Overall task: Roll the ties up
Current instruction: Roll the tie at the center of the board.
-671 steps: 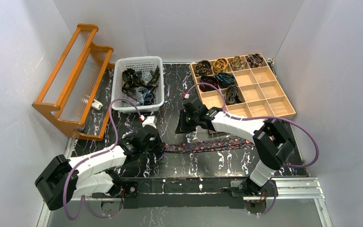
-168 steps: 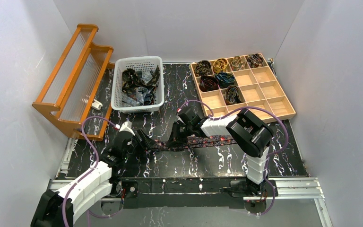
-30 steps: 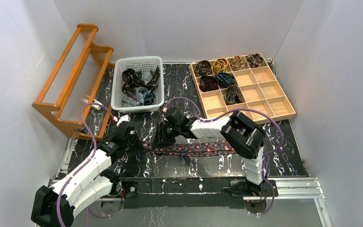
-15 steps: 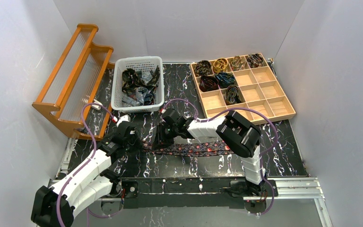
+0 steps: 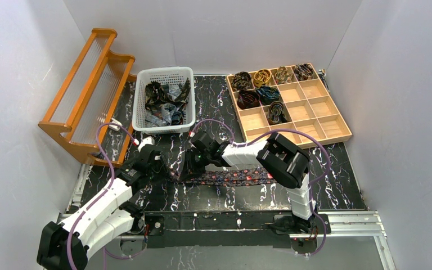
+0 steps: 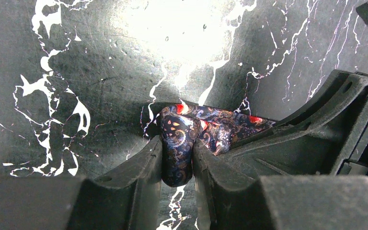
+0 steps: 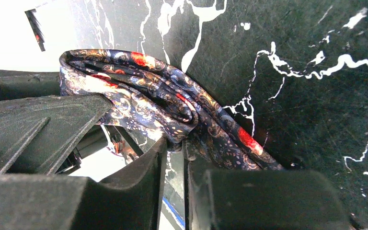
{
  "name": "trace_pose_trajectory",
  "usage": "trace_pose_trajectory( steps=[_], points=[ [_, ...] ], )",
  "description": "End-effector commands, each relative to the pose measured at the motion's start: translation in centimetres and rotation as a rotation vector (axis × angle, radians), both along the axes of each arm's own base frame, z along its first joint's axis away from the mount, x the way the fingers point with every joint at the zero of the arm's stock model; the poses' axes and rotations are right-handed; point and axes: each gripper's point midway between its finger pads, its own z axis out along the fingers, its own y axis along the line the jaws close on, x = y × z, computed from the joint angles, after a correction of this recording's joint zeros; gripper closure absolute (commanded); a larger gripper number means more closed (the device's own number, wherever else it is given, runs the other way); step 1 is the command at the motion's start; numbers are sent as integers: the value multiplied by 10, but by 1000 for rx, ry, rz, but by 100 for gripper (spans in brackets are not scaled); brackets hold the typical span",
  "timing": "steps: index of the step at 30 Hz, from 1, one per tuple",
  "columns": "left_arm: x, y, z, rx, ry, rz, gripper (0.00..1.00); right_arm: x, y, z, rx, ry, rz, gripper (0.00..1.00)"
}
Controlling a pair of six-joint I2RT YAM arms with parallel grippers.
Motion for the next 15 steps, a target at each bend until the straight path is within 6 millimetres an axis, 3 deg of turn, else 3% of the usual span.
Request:
trace_pose_trajectory(
  steps=[1,4,9,15],
  points=[
    [-2,5,0,23,7,15,77,1,8,19,46,-26,5,71],
    [-1,4,1,20,3,7,80,9,5,20,11,-83,10,65],
    [0,4,1,17,-10,5,80,17,7,40,28,-168,27,60],
    [0,4,2,12,-24,2,80,14,3,23,-26,-127,23,61]
  ],
)
